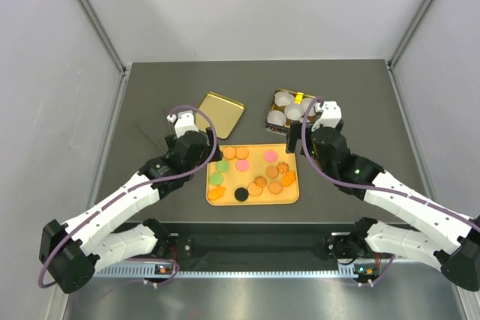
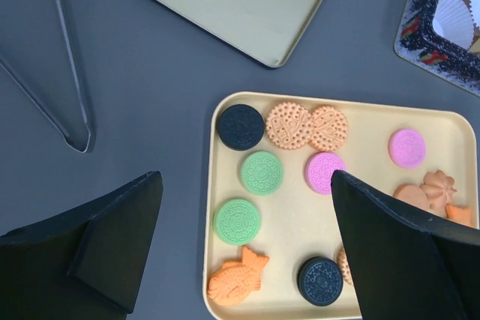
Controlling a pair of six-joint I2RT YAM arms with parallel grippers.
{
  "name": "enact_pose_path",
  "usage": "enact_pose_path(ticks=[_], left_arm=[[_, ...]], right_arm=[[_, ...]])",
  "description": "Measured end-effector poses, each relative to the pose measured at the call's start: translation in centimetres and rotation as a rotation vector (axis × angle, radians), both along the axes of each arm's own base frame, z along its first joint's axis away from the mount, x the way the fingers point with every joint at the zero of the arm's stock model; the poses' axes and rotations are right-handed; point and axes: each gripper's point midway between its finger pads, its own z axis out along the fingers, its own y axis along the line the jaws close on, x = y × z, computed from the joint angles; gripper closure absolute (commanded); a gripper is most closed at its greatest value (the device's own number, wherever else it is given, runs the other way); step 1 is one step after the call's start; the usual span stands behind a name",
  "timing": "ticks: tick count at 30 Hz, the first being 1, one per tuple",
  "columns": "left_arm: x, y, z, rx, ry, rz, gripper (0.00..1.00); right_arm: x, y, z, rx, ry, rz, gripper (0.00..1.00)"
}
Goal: Pack the cookies
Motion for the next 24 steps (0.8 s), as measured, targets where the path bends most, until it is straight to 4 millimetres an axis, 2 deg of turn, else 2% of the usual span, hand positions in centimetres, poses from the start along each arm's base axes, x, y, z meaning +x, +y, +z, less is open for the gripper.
enact_pose_path(ticks=[5,10,13,18,24], left_arm=[[0.0,1.4,-0.3,0.030,0.000,0.074,0.01],[0.5,3.1,-1.5,0.098,0.035,0.155,0.01],[1.9,5.1,-2.4,0.120,0.072,0.233,0.01],[4.2,9.8,-4.0,0.129,0.121,0.375,0.01],[6.4,11.8,-7.4,0.157,0.215,0.423,0.01]], right_arm=[[-0.2,0.0,0.5,-0.004,-0.014,0.022,0.00],[-0.3,0.5,0.4,-0.018,-0.012,0.059,0.00],[-0.4,0.8,0.1,-0.027,-0.003,0.079,0.00],[-0.5,1.4,-0.2,-0.029,0.009,0.113,0.00],[-0.5,1.2,-0.3,-0.024,0.000,0.120,0.00]])
